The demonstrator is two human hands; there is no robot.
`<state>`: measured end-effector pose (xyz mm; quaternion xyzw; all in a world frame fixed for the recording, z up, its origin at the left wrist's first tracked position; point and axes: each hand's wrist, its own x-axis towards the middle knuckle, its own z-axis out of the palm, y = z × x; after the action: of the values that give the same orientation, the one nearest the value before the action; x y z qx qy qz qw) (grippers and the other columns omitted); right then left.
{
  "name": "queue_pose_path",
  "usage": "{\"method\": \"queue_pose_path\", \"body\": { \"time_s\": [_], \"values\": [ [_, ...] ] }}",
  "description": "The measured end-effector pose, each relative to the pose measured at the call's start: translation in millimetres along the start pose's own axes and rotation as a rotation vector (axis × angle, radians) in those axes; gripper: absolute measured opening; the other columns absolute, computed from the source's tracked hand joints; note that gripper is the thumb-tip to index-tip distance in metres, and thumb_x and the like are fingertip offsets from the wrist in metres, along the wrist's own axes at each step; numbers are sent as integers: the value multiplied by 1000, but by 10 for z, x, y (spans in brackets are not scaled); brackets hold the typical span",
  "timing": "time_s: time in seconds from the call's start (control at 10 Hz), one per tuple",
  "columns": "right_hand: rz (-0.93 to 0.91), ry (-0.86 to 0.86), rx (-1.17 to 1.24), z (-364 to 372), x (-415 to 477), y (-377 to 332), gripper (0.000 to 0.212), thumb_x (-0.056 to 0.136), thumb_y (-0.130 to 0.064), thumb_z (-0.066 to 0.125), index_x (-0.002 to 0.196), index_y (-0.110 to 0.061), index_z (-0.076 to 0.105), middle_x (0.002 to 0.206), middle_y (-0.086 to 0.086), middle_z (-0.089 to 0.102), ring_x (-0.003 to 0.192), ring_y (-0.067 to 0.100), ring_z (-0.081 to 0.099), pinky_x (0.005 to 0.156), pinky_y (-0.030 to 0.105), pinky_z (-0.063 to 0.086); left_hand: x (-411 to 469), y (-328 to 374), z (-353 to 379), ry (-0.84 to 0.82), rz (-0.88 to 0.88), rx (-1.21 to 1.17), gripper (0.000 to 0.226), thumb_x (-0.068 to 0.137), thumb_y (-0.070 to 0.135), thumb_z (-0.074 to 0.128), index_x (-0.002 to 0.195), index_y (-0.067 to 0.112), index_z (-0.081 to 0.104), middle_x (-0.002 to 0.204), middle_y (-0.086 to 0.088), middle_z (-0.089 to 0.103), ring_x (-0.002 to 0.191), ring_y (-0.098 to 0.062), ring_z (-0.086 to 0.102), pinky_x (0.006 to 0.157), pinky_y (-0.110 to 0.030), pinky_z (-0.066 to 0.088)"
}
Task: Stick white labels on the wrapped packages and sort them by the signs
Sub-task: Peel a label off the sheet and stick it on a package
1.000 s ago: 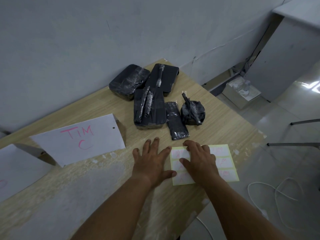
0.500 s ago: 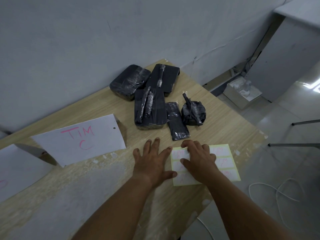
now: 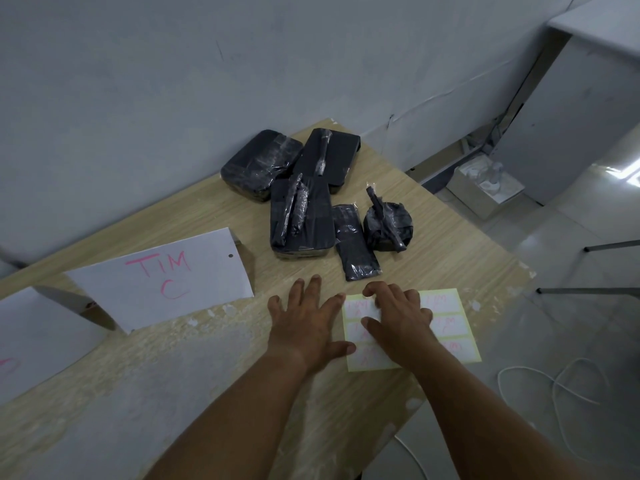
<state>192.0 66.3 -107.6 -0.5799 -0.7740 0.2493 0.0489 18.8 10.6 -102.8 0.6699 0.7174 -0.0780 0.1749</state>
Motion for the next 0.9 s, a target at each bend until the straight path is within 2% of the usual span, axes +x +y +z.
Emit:
{"method": "queue_pose_path", "body": {
  "time_s": [0.3,0.5,0.7,0.9],
  "values": [
    [7,37,-10,10,-13,15,45,85,-42,63,121,-43,36,122,-12,48,113,17,37,85,41,33,-11,12,-42,-10,-1,0,93,74,81,51,150,46,11,164,-1,-10,150,-31,-8,111,-64,6],
    [2,57,5,20,-47,25,48,85,-43,62,125,-41,36,129,-12,44,116,17,37,90,43,35,-24,17,-68,-20,1,12,94,75,82,50,151,44,10,165,-3,-10,150,-31,-8,112,-65,7],
    [-4,48,15,6,-49,14,46,85,-42,63,123,-41,37,123,-13,48,113,16,39,88,42,35,-21,16,-80,-29,1,22,94,75,82,50,152,43,10,165,-3,-9,150,-31,-7,113,-65,7],
    [-11,20,47,-14,-21,19,43,84,-37,64,117,-44,37,108,-18,45,106,14,38,82,38,30,-25,30,-80,-35,-4,18,96,74,82,50,152,43,10,164,-3,-10,150,-31,-8,113,-66,7]
  ]
}}
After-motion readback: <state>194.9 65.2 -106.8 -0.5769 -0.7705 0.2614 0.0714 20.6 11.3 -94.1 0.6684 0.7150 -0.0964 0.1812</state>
